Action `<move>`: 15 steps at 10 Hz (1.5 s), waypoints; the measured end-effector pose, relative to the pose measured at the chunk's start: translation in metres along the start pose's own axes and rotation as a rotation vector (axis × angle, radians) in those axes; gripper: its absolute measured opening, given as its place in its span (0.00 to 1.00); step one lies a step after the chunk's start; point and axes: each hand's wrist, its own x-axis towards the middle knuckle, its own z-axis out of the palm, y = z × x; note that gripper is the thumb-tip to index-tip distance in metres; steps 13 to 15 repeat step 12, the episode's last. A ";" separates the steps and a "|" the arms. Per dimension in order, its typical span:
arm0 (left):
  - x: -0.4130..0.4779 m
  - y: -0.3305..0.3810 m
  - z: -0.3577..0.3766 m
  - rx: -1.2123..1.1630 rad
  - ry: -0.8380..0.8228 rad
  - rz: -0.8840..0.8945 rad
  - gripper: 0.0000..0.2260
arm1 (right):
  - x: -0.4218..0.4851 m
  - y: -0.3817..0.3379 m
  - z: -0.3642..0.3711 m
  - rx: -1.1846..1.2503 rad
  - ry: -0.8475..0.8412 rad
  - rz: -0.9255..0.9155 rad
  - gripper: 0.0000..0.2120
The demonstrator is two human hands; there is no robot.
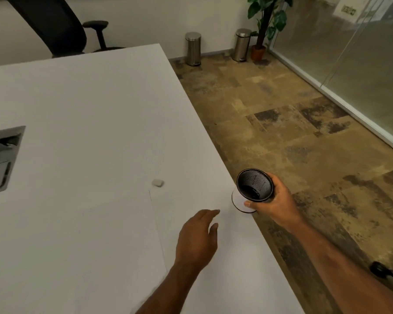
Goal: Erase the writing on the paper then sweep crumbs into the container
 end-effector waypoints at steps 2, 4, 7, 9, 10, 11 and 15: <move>-0.019 -0.059 -0.053 0.157 -0.007 -0.046 0.14 | 0.023 -0.018 0.061 0.043 0.000 -0.011 0.41; -0.057 -0.123 -0.092 0.306 -0.019 -0.163 0.23 | 0.040 -0.016 0.103 0.053 0.007 0.026 0.37; -0.097 -0.165 -0.106 0.328 -0.148 -0.216 0.48 | 0.043 -0.013 0.128 0.005 0.057 0.028 0.36; -0.096 -0.165 -0.108 0.346 -0.257 -0.259 0.45 | 0.026 -0.015 0.128 -0.009 0.039 0.066 0.44; -0.093 -0.161 -0.109 0.368 -0.268 -0.249 0.47 | 0.018 -0.013 0.123 -0.016 0.036 0.076 0.46; -0.089 -0.157 -0.112 0.349 -0.242 -0.261 0.53 | 0.007 -0.026 0.118 -0.039 0.071 0.105 0.47; -0.083 -0.151 -0.120 0.345 -0.194 -0.229 0.51 | 0.002 -0.045 0.111 -0.113 0.152 0.023 0.43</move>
